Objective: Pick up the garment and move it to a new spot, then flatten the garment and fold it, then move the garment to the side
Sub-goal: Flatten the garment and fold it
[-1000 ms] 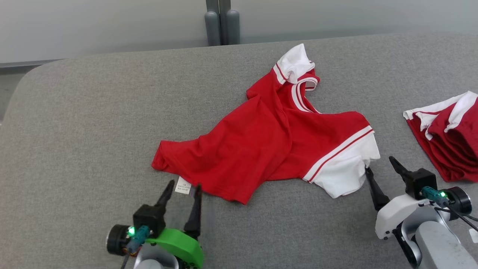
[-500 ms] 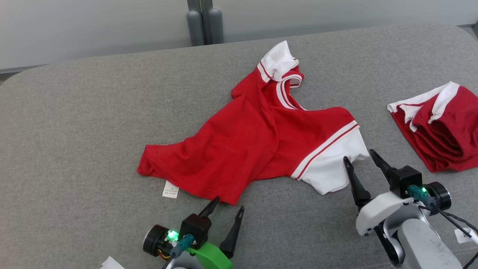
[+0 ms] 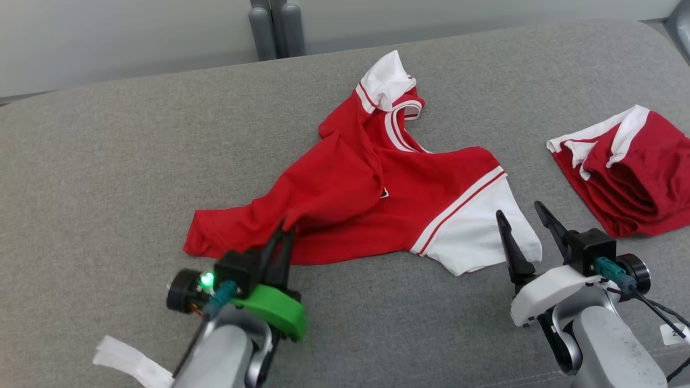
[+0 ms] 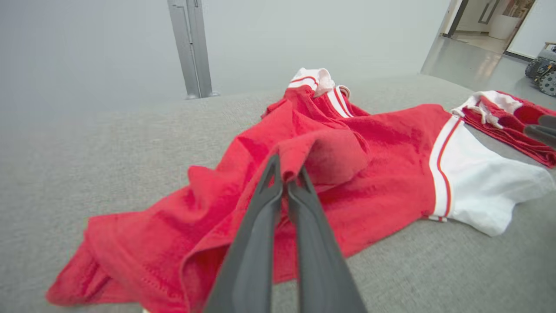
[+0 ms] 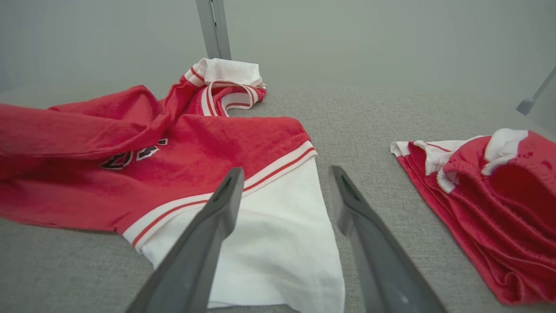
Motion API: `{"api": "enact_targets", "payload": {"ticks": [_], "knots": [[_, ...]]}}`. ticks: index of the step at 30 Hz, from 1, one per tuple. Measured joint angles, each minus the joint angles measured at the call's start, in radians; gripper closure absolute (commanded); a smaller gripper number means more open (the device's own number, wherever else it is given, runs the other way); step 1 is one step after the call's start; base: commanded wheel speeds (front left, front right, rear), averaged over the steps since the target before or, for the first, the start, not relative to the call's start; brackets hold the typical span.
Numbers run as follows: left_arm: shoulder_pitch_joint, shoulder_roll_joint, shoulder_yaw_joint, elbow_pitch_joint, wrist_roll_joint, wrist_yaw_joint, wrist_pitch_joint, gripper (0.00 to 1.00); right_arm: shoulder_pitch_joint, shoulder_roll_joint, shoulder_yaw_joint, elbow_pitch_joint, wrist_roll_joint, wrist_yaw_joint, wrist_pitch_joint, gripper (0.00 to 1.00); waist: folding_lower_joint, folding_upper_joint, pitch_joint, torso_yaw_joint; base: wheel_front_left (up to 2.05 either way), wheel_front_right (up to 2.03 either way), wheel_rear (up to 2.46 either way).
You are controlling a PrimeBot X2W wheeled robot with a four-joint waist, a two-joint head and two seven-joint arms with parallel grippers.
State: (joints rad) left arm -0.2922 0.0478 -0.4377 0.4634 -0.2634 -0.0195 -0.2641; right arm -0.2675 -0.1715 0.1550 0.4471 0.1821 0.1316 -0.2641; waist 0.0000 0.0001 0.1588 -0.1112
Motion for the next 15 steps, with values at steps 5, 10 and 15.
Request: {"api": "enact_targets", "payload": {"ticks": [5,10,15], "knots": [[-0.128,0.048,0.141,-0.042,0.054,0.006,0.000,1.00,-0.012,0.019,0.007,-0.010,-0.001,0.000,0.000,0.00,0.0000,0.0000,0.016,0.005,0.00,0.00,0.00],[-0.299,0.149,0.221,0.064,0.108,0.001,0.000,1.00,-0.050,0.042,0.049,-0.021,-0.002,0.000,0.000,0.00,0.0001,0.0000,0.048,-0.010,0.00,0.00,0.00],[-0.431,0.208,0.254,0.183,0.144,-0.002,0.000,1.00,-0.090,0.061,0.079,-0.030,0.009,0.000,0.000,0.00,0.0000,0.0000,0.091,-0.037,0.00,0.00,0.00]]}}
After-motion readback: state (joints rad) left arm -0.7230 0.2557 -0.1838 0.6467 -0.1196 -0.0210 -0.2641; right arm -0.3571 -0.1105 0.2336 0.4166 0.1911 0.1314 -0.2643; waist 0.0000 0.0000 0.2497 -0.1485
